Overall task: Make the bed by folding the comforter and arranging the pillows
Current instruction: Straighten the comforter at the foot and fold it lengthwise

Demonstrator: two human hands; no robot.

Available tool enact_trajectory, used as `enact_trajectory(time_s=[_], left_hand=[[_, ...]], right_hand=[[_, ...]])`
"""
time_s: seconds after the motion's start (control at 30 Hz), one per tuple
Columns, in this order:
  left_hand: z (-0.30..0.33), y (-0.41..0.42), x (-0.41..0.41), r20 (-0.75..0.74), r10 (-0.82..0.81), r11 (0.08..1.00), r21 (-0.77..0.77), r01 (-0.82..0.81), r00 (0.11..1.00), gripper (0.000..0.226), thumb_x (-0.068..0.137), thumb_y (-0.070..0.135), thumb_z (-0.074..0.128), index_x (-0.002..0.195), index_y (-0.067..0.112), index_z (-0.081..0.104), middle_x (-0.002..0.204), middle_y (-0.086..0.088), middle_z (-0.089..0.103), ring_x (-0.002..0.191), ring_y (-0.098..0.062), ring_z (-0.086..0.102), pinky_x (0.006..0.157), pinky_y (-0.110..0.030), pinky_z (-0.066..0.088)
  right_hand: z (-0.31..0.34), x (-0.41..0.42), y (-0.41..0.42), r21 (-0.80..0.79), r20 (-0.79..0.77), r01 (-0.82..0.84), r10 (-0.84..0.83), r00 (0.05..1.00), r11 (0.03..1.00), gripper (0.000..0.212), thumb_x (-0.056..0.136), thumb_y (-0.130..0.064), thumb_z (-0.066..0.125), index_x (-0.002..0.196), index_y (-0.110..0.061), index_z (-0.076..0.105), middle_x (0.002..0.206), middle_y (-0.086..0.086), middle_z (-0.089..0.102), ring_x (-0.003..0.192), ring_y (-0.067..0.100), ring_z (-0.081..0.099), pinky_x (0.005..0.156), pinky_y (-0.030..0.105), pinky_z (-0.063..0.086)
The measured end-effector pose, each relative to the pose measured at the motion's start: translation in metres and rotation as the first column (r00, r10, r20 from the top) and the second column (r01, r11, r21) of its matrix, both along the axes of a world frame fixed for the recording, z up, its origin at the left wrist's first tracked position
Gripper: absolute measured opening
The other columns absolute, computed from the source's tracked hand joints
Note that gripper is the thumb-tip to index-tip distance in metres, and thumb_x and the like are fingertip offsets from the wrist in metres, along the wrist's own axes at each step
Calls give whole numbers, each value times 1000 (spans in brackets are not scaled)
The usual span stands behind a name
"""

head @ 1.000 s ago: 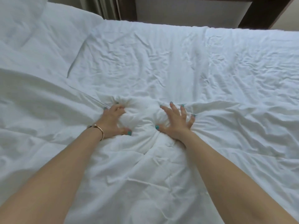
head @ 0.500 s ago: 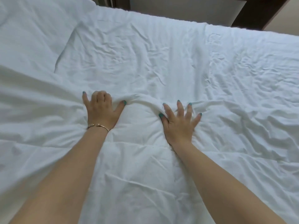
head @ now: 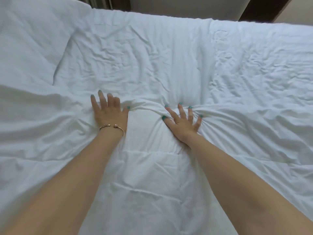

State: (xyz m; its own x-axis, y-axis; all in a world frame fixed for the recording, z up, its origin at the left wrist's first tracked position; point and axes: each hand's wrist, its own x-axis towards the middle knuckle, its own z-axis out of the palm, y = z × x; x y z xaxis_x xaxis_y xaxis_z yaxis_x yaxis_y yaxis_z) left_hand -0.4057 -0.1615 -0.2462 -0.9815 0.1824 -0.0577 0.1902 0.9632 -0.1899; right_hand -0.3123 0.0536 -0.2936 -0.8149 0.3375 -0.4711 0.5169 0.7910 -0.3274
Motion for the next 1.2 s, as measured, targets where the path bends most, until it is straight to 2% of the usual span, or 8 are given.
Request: enact_trajectory(time_s=[0.07,0.17,0.33,0.53,0.7,0.87,1.03,1.2], left_hand=[[17,22,54,-66,-40,956,289,58,997,46,98,37,36,139,17,42,151,-10,31,145,-36,14,113,-64,9],[12,44,161,45,-159,902,412,126,986,59,89,70,24,141,45,35,157,-1,25,147,-34,7,104,-72,1],[-33,49,177,184,-110,977,203,71,977,73,75,86,-7,141,58,-20,158,8,-26,145,-32,-23,100,-75,-13],[-17,70,170,321,48,992,97,-83,946,63,84,77,-4,141,56,-20,159,15,-20,145,-28,-21,101,-74,-9],[25,191,215,442,320,847,263,-462,838,76,95,58,20,154,13,3,162,-7,-1,147,-36,-4,111,-66,4],[36,353,296,444,-69,923,369,-112,893,86,91,68,21,154,18,-9,161,-6,-14,146,-39,-11,111,-65,2],[53,464,318,153,-334,781,597,183,930,64,99,49,33,154,30,6,162,3,-1,148,-28,-2,115,-55,3],[57,522,289,84,-491,817,390,425,867,78,92,53,46,153,18,11,161,-3,11,149,-23,1,118,-49,-1]], right_hand=[[22,-1,6,-178,50,16,-7,999,984,56,86,-71,34,138,-69,12,161,-20,-8,147,16,-21,107,56,-23],[56,23,17,-367,-149,15,-75,986,930,53,94,-46,50,144,-50,33,162,-11,14,149,12,2,116,46,-8],[58,177,37,412,-191,-80,172,967,907,57,93,-59,22,149,-47,20,163,-5,13,150,26,7,114,47,-13],[63,220,91,400,-56,-263,310,949,878,60,95,-62,20,151,-47,5,163,-8,1,150,21,-8,116,46,-14],[89,265,186,360,77,-211,197,977,909,57,97,-60,21,150,-49,4,163,-7,-6,148,23,-15,115,52,-12],[121,302,272,308,111,-306,286,952,901,57,100,-51,26,151,-46,1,163,-8,-7,149,26,-11,117,54,-5],[143,307,391,384,-144,-34,96,985,923,54,103,-41,29,154,-28,14,163,-1,4,149,27,6,118,49,14],[145,288,488,515,-8,-13,19,1000,857,118,75,-55,71,149,-39,-19,161,-9,-19,147,30,-16,117,55,-1]])
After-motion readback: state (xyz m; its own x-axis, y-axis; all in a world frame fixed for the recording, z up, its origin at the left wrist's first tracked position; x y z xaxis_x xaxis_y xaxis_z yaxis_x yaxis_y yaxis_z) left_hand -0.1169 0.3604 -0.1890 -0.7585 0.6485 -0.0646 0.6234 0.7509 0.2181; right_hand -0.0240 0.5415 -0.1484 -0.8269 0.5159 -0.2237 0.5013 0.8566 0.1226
